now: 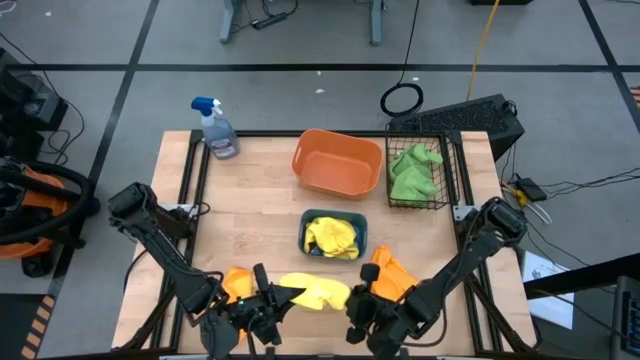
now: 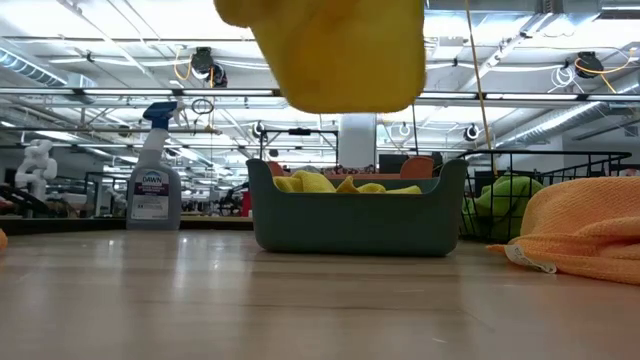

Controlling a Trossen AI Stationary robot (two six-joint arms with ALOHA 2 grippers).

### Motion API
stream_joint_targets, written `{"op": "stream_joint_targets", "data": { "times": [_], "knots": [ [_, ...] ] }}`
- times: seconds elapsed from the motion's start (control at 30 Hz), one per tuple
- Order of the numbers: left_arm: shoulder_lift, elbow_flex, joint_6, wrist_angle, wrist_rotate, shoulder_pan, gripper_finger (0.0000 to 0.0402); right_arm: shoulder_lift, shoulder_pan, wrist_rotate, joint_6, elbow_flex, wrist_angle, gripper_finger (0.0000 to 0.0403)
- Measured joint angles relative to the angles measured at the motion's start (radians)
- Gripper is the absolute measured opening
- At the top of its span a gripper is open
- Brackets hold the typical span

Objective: Sort microfiber towel by color & place in baskets
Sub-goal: Put the yellow microfiber towel into the blue bin

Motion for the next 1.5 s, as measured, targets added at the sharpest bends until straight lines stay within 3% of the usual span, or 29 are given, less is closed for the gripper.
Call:
{"op": "stream_joint_targets", "data": {
  "times": [0.23, 0.47, 0.67, 0.8, 0.97, 1.13, 1.5],
  "knots": [
    [0.000, 0.000, -0.046, -0.030, 0.147, 0.025, 0.0016, 0.000, 0.009, 0.053, -0.192, 0.000, 0.236, 0.0005],
    [0.000, 0.000, -0.099, -0.070, 0.145, 0.052, 0.0016, -0.001, 0.024, -0.107, -0.383, 0.000, 0.399, 0.0003],
    [0.000, 0.000, -0.155, -0.104, 0.153, 0.079, 0.0016, -0.001, 0.044, -0.083, -0.488, 0.000, 0.509, 0.0012],
    [0.000, 0.000, -0.198, -0.142, 0.206, 0.097, 0.0016, -0.001, 0.051, 0.012, -0.536, 0.000, 0.540, 0.0045],
    [0.000, 0.000, -0.224, -0.145, 0.330, 0.119, 0.0016, -0.001, 0.050, 0.038, -0.627, 0.000, 0.546, 0.0099],
    [0.000, 0.000, -0.230, -0.153, 0.339, 0.129, 0.0016, -0.001, 0.054, 0.137, -0.747, 0.000, 0.549, 0.0154],
    [0.000, 0.000, -0.259, -0.168, 0.385, 0.138, 0.0016, -0.001, 0.053, 0.194, -0.914, 0.000, 0.552, 0.0275]
  ]
}}
